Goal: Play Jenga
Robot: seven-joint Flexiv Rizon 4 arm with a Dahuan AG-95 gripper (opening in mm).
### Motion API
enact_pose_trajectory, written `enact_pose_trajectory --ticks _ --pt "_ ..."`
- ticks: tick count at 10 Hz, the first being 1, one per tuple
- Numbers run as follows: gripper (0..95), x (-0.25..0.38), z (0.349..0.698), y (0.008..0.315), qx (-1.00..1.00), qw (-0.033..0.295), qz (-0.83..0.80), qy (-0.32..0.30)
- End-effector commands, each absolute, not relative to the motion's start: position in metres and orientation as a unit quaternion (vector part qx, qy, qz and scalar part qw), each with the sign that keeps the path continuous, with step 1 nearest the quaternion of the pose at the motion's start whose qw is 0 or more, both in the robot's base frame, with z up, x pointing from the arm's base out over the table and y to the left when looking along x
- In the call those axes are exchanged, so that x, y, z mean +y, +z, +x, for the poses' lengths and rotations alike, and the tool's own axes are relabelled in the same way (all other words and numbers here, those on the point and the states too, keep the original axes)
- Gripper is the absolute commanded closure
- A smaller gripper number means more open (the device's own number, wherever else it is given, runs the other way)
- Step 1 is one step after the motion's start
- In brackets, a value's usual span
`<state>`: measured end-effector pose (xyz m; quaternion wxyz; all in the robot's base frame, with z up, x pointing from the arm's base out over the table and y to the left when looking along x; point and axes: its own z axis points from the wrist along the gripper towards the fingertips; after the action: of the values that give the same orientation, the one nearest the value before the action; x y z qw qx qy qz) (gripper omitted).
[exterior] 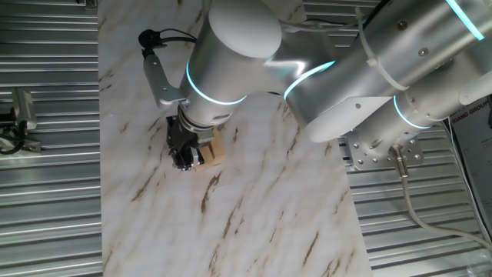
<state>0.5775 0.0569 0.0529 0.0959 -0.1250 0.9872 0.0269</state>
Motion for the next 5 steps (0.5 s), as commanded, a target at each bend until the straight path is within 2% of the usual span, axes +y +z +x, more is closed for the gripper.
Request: enact_pose_trajectory --ticks 1,5 --pt "95.0 0.0571 0.5779 0.0526 0.987 0.097 -0.125 0.027" --pt "95.0 0.0571 0.5779 0.0526 0.987 0.097 -0.123 0.028"
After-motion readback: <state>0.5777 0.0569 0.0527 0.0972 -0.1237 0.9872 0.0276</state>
